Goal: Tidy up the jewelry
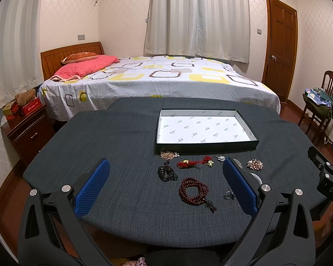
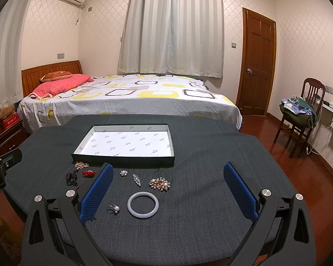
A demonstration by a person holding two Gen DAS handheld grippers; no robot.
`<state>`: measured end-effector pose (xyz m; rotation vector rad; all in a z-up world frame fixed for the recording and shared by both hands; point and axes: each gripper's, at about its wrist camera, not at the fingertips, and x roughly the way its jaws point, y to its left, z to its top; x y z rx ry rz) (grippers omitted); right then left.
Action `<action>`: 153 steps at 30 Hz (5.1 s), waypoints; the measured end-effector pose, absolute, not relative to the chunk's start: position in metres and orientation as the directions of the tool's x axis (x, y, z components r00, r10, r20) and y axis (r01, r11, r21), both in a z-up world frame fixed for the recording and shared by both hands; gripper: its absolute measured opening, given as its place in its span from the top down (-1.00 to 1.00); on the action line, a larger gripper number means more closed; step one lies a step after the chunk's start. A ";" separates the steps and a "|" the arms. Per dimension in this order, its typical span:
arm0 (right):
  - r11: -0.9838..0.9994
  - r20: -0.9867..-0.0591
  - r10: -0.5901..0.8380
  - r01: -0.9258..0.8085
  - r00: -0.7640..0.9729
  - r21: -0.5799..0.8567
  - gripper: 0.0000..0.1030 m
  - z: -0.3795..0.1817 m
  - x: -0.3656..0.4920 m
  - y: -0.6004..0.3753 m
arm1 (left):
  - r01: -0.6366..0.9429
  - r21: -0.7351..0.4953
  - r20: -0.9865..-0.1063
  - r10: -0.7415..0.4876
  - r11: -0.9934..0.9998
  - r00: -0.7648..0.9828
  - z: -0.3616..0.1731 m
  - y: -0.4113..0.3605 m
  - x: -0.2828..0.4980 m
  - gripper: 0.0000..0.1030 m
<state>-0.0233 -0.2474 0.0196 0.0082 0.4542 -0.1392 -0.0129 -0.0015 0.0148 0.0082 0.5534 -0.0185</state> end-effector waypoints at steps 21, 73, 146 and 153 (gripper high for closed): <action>0.992 -0.466 -0.123 0.126 0.876 -0.025 -0.88 0.003 -0.013 -0.246 | 0.010 0.006 -0.560 -0.005 1.000 0.828 -0.003 0.002 -0.005 -0.92; 0.998 -0.729 0.053 -0.054 0.682 0.022 -0.33 -0.136 0.070 -0.233 | 0.054 -0.100 -0.782 -0.112 0.994 0.613 -0.127 -0.024 0.091 -0.92; 0.997 -0.616 0.072 -0.050 0.784 0.054 -0.33 -0.058 0.276 -0.253 | 0.187 -0.106 -0.678 -0.208 0.977 0.705 -0.067 -0.065 0.296 0.78; 0.997 -0.718 0.071 -0.026 0.692 0.073 -0.33 -0.096 0.342 -0.257 | 0.155 -0.089 -0.754 -0.168 0.984 0.635 -0.102 -0.066 0.363 0.78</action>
